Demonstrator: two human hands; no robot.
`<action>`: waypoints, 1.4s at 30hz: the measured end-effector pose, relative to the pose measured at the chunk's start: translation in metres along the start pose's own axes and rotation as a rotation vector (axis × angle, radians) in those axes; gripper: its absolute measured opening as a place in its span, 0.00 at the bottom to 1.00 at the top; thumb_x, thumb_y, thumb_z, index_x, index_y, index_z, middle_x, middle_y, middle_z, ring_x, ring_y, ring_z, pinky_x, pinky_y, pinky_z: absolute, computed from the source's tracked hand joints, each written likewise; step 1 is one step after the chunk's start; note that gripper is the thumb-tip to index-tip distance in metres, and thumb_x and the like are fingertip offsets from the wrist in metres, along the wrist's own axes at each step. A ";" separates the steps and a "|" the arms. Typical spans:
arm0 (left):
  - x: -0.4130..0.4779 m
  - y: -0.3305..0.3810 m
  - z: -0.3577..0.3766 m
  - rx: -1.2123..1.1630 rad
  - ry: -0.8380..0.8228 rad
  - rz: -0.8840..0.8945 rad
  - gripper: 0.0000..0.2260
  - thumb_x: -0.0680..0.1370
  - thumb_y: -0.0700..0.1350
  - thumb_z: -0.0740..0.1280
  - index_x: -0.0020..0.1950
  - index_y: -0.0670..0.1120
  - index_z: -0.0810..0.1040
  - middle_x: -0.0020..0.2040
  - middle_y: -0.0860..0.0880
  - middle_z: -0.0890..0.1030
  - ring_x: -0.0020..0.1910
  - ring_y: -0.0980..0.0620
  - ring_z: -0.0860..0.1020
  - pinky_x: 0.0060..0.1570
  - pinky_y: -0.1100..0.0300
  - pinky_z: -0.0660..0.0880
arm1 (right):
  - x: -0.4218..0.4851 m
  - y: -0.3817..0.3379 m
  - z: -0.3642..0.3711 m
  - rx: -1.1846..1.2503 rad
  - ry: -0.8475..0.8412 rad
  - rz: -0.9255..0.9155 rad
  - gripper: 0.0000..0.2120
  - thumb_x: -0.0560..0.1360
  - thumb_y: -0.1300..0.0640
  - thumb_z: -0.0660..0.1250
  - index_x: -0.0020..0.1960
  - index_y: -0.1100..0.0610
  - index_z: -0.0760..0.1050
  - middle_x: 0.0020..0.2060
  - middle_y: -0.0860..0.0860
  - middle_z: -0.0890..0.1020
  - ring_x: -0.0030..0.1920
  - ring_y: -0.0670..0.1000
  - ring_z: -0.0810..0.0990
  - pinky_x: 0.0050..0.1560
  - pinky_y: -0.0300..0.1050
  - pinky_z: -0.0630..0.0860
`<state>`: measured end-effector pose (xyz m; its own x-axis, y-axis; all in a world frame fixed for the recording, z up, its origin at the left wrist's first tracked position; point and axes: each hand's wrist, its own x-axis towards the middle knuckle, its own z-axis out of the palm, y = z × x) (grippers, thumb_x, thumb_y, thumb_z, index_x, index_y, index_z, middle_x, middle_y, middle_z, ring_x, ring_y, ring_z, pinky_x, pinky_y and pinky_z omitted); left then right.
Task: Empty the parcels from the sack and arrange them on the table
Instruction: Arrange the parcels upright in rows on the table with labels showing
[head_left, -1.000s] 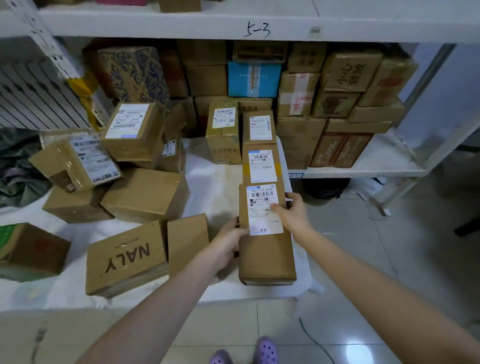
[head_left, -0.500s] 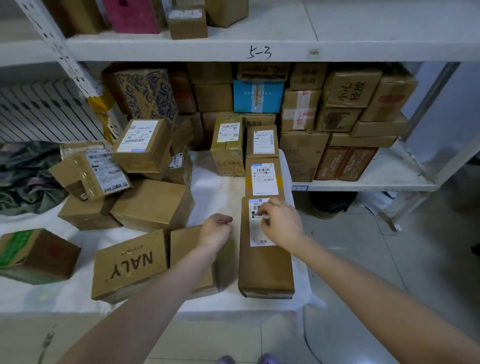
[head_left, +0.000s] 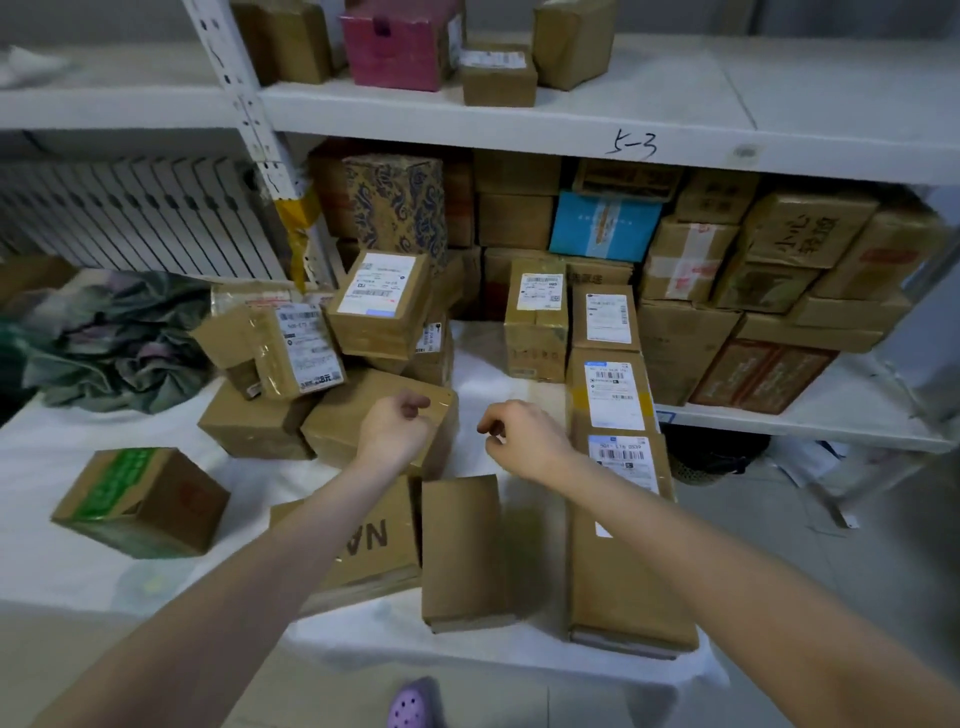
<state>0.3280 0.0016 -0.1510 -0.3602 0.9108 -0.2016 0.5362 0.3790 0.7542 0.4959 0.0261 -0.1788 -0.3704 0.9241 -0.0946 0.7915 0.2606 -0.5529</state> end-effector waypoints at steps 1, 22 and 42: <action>0.007 0.000 -0.007 0.011 0.017 0.027 0.13 0.75 0.38 0.65 0.59 0.46 0.78 0.51 0.49 0.76 0.55 0.48 0.76 0.51 0.58 0.71 | 0.008 -0.008 0.001 0.011 0.005 0.010 0.12 0.76 0.59 0.65 0.58 0.51 0.79 0.54 0.49 0.80 0.54 0.51 0.79 0.52 0.48 0.79; 0.213 0.029 -0.135 -0.077 -0.148 0.050 0.27 0.76 0.45 0.68 0.73 0.45 0.63 0.68 0.43 0.71 0.64 0.43 0.72 0.62 0.47 0.72 | 0.229 -0.119 -0.011 0.794 0.212 0.671 0.42 0.70 0.39 0.70 0.75 0.58 0.59 0.68 0.56 0.71 0.67 0.59 0.70 0.62 0.53 0.68; 0.239 0.028 -0.126 -0.030 -0.316 0.053 0.17 0.75 0.53 0.70 0.62 0.50 0.76 0.62 0.48 0.76 0.61 0.47 0.74 0.60 0.48 0.75 | 0.221 -0.054 -0.018 0.811 -0.778 0.387 0.29 0.64 0.50 0.75 0.63 0.57 0.74 0.55 0.56 0.83 0.52 0.53 0.83 0.52 0.47 0.81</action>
<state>0.1605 0.2087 -0.0992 -0.0748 0.9366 -0.3422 0.5233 0.3290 0.7861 0.3800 0.2208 -0.1545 -0.5918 0.4112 -0.6933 0.4808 -0.5103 -0.7131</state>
